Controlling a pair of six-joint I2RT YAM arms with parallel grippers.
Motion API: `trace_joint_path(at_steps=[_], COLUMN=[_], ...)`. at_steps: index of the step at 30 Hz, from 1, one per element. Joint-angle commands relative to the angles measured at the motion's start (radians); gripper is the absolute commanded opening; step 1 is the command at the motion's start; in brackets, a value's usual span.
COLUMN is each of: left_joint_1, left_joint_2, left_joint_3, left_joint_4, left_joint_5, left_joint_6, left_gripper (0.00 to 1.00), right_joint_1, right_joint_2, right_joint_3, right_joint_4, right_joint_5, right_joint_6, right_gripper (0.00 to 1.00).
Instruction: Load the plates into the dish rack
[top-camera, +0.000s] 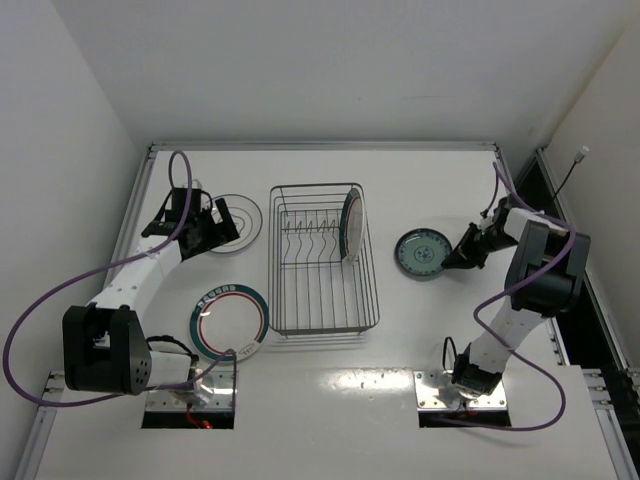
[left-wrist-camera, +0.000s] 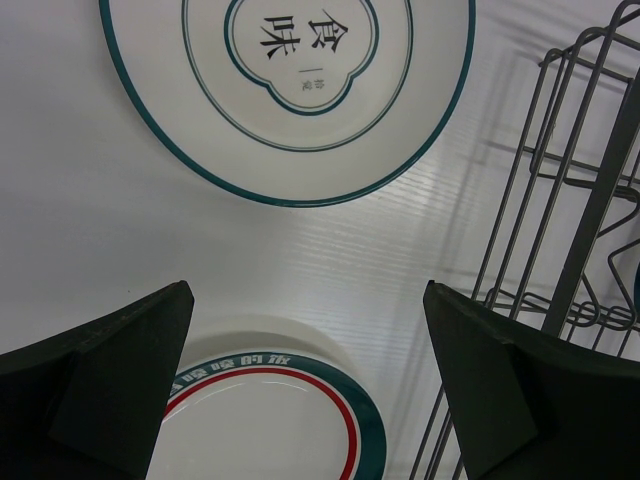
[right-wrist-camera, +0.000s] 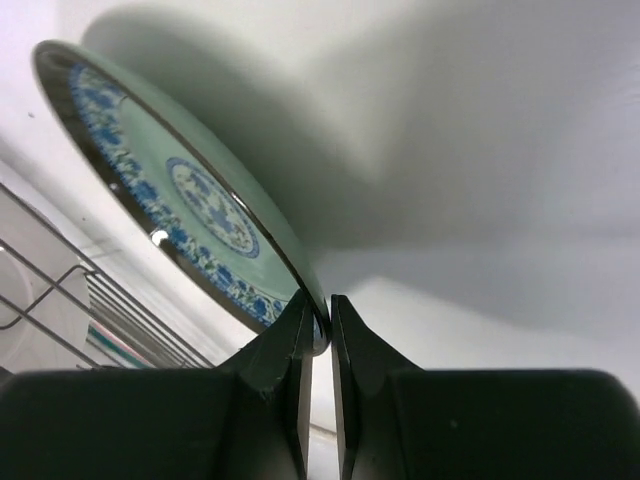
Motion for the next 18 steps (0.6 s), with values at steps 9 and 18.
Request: trace_joint_path(at_steps=[9,18], left_joint_1=[0.010,0.010], left_joint_2=[-0.003,-0.003], left_joint_3=[0.035,0.035], left_joint_4=[0.012,0.012], left_joint_5=[0.007,0.007], left_joint_6=[-0.006,-0.006], left_gripper=[1.00,1.00], right_joint_1=[0.063,0.102], right_joint_2=[-0.114,-0.132], right_joint_3=[0.101,0.121], right_joint_4=[-0.015,-0.024], right_joint_5=[0.091,0.091], right_joint_6=[0.026,0.036], right_gripper=[0.00,0.00])
